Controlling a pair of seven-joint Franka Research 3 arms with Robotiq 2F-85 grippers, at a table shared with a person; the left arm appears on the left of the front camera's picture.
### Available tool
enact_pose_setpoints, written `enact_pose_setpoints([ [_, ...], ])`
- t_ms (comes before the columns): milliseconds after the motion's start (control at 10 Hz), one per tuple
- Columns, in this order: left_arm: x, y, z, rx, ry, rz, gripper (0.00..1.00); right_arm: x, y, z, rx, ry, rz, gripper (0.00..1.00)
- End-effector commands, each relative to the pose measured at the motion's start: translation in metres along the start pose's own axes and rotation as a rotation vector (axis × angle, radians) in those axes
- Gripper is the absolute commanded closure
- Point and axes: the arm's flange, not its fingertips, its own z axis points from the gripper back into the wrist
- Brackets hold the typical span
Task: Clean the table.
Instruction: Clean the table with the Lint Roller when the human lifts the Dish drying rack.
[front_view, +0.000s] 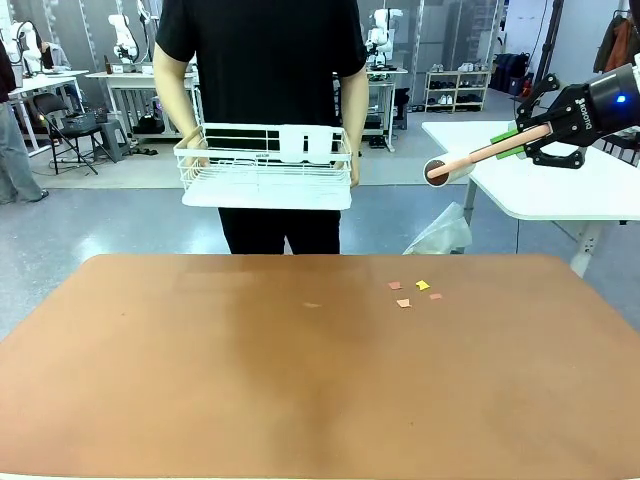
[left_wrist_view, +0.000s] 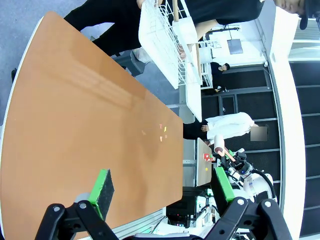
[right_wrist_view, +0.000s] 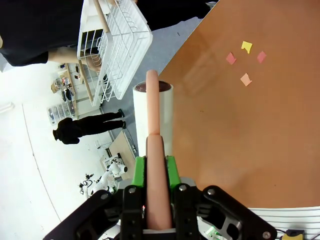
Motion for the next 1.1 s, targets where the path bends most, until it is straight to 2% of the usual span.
enact_pose_setpoints([
  [0, -0.002, 0.0, 0.002, -0.029, -0.01, -0.02, 0.0, -0.001, 0.001, 0.0, 0.001, 0.0, 0.001, 1.0],
  [500, -0.002, 0.0, 0.002, -0.029, -0.01, -0.02, 0.0, -0.001, 0.001, 0.0, 0.001, 0.0, 0.001, 1.0],
  [600, -0.002, 0.0, 0.002, -0.029, -0.01, -0.02, 0.0, 0.0, 0.0, 0.0, 0.0, 0.0, 0.0, 0.79],
  [800, -0.002, 0.0, 0.002, -0.029, -0.01, -0.02, 0.0, 0.006, 0.021, 0.031, -0.142, 0.131, 0.177, 0.79],
  [900, -0.002, 0.0, 0.002, -0.029, -0.01, -0.02, 0.0, 0.027, 0.046, 0.036, -0.322, 0.162, 0.267, 0.79],
  [1000, -0.002, 0.0, 0.002, -0.029, -0.01, -0.02, 0.0, 0.052, 0.065, 0.026, -0.513, 0.236, 0.382, 0.79],
])
